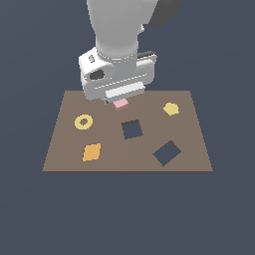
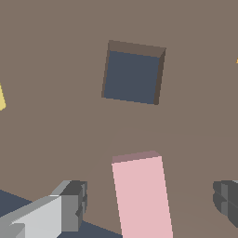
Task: Insert a designated object into the corresponding slot on a board.
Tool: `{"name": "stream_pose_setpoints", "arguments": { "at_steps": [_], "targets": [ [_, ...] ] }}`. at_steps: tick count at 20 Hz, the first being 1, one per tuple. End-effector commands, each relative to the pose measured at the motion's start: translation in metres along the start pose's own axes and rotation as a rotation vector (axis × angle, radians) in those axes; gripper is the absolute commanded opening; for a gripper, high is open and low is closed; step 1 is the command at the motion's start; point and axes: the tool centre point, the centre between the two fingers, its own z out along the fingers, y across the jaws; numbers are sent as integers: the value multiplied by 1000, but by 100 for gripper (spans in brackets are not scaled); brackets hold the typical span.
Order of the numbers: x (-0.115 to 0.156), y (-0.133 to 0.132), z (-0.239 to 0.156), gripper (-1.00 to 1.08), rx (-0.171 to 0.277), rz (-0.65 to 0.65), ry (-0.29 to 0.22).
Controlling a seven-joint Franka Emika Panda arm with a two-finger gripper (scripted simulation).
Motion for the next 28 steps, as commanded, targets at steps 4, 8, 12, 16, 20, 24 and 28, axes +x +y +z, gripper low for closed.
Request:
{"name": "stream_pose_setpoints", "arguments": {
  "at_steps": [4, 8, 12, 16, 20, 24, 28],
  "targets": [
    [-16, -1, 17, 100, 5, -87, 1],
    [-24, 0, 25, 100, 7, -125, 1],
    [-27, 1, 29, 100, 8, -143, 1],
    [-27, 1, 29, 100, 8, -141, 1],
    [-27, 1, 36, 100, 8, -143, 1],
    [-27, 1, 47, 100, 8, -145, 1],
    [-28, 1, 49, -100, 8, -146, 1]
  ]
}}
